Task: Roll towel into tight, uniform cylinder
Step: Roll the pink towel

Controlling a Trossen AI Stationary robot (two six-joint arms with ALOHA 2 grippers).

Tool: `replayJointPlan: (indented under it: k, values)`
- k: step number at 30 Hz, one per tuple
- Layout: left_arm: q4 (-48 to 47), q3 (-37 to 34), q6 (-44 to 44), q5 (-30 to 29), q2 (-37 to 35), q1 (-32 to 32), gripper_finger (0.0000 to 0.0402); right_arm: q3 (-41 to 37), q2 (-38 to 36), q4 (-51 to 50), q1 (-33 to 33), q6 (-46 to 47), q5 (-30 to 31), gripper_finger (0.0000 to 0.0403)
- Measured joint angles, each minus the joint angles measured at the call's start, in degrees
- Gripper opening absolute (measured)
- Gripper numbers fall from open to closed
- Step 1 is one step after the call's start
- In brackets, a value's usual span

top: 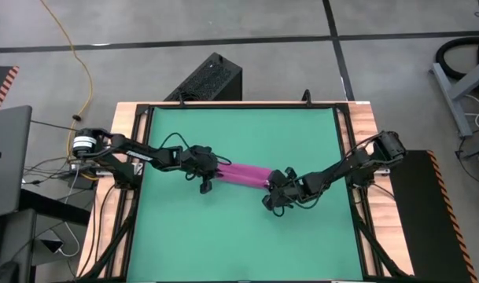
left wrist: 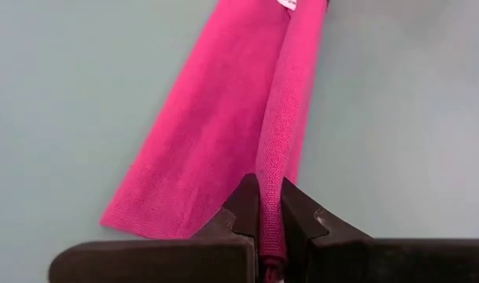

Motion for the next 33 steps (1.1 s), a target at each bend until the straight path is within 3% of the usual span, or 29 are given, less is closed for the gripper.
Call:
replayJointPlan:
  k: [8,19,25,33]
  values:
    - [3.69,0.07,0.83,-0.79,5.68,0.00,0.0003,0.05,0.16,-1.26,-0.05,1.56,-0.51,0.0034]
    - [3.20,0.13,0.16,-2.06,6.75,-0.04,0.0007,0.20,5.19,-0.83,-0.20,3.06,-1.50,0.0034]
    - [2.83,0.17,0.26,-5.89,7.95,-0.59,0.0061,0.16,5.53,-0.61,0.10,3.19,-1.84,0.0034]
    - [0.22,0.16,-0.94,-3.57,6.43,-0.48,0.0151,0.11,5.60,-0.62,0.17,3.15,-2.15,0.0034]
